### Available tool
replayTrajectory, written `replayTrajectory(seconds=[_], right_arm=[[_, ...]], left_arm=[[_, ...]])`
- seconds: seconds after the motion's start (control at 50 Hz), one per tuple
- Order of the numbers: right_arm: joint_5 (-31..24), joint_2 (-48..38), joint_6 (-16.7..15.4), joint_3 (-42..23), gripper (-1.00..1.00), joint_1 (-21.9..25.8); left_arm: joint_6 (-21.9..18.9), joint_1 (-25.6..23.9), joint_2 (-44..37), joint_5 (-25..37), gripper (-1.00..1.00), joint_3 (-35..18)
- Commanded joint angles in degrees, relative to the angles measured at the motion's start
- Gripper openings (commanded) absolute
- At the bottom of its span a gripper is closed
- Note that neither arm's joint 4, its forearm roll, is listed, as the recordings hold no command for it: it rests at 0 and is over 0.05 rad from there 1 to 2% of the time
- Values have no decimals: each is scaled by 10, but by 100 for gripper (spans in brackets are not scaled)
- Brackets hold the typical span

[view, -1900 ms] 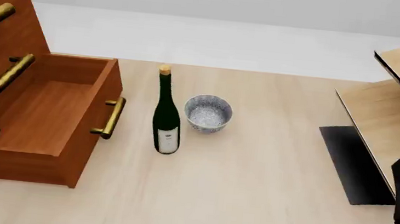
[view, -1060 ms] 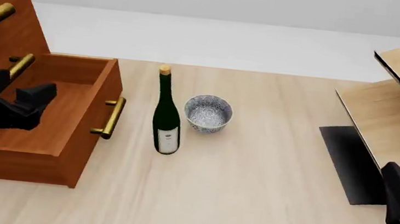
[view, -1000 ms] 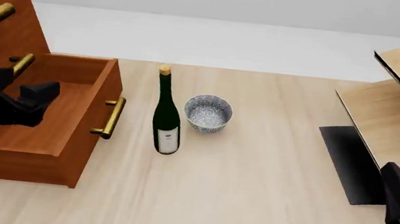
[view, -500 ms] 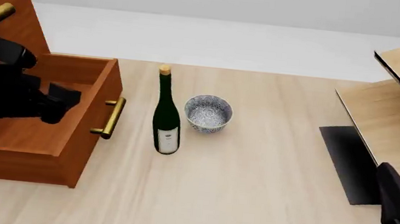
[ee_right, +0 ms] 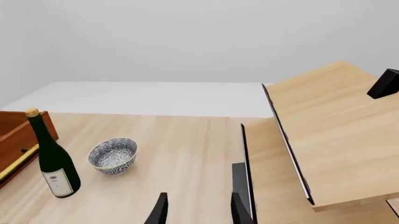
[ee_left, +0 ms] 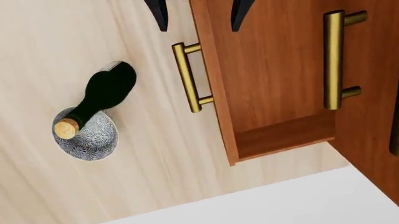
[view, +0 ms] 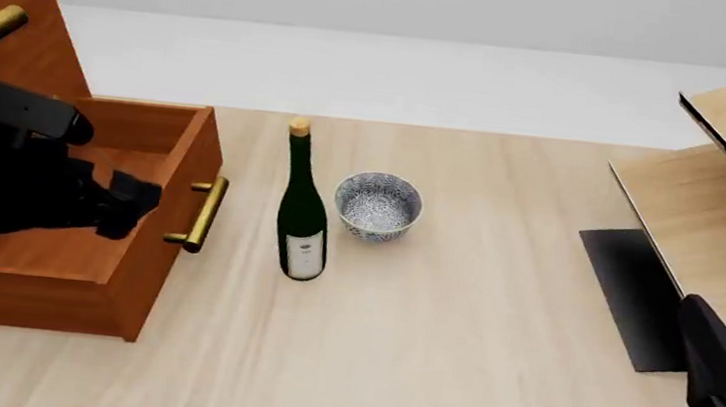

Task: Put the wine bottle in the bottom drawer of the cabinet.

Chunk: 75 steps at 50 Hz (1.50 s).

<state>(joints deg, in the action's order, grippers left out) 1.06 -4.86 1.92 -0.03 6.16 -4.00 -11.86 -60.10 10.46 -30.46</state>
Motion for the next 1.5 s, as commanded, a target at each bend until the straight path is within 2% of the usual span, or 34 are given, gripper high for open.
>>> replayTrajectory(seconds=[0.02, 0.28, 0.86, 1.22, 1.5], right_arm=[[-1, -1, 0, 0, 100, 0], [-1, -6, 2, 0, 100, 3], [7, -21, 4, 0, 100, 9], [9, -25, 7, 0, 100, 11], [5, -21, 8, 0, 100, 12]], left_arm=[[10, -10, -25, -39, 100, 29], [13, -18, -59, -94, 100, 73], [33, -37, -98, -156, 100, 114], [45, -51, -116, -175, 100, 119], [59, -80, -130, -187, 100, 118]])
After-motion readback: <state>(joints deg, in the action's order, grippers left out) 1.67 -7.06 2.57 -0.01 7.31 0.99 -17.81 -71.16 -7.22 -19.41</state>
